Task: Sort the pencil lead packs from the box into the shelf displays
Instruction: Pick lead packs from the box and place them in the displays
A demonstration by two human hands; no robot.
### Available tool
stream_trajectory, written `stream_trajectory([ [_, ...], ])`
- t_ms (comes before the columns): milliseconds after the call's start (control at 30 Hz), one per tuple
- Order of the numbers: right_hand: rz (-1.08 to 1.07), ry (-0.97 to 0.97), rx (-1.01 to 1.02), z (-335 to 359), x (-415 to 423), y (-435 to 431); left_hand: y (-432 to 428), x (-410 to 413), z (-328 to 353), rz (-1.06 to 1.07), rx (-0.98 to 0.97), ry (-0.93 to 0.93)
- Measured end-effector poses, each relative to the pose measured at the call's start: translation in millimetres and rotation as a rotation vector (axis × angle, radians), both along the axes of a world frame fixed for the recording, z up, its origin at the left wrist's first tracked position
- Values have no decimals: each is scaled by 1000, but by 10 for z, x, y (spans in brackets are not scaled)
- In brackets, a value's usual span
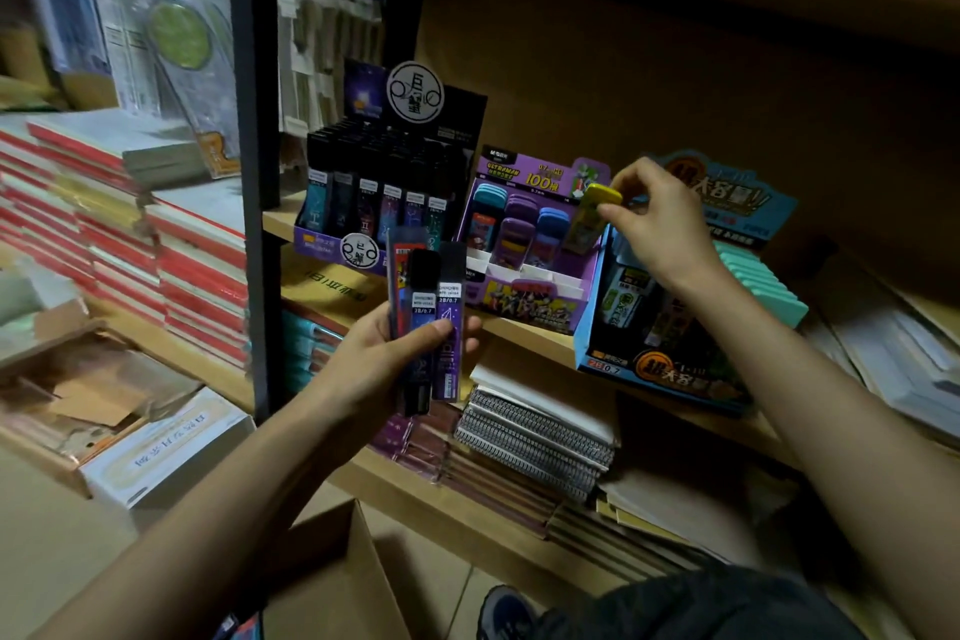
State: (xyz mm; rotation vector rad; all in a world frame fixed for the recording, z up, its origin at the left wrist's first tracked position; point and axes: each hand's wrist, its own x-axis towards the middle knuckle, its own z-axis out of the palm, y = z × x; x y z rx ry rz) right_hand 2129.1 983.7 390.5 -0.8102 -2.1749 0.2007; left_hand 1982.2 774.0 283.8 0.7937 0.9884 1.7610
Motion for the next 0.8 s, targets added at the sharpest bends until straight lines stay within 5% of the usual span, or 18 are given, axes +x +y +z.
stream_trajectory([
  [300, -113, -279, 68, -72, -106, 122, -9, -66, -54, -17, -11, 21],
  [600, -117, -226, 105, -58, -129, -74, -24, -129, -64, 6, -15, 13],
  [800, 387, 8, -472, -204, -434, -856, -85, -164, -30, 1, -15, 23],
])
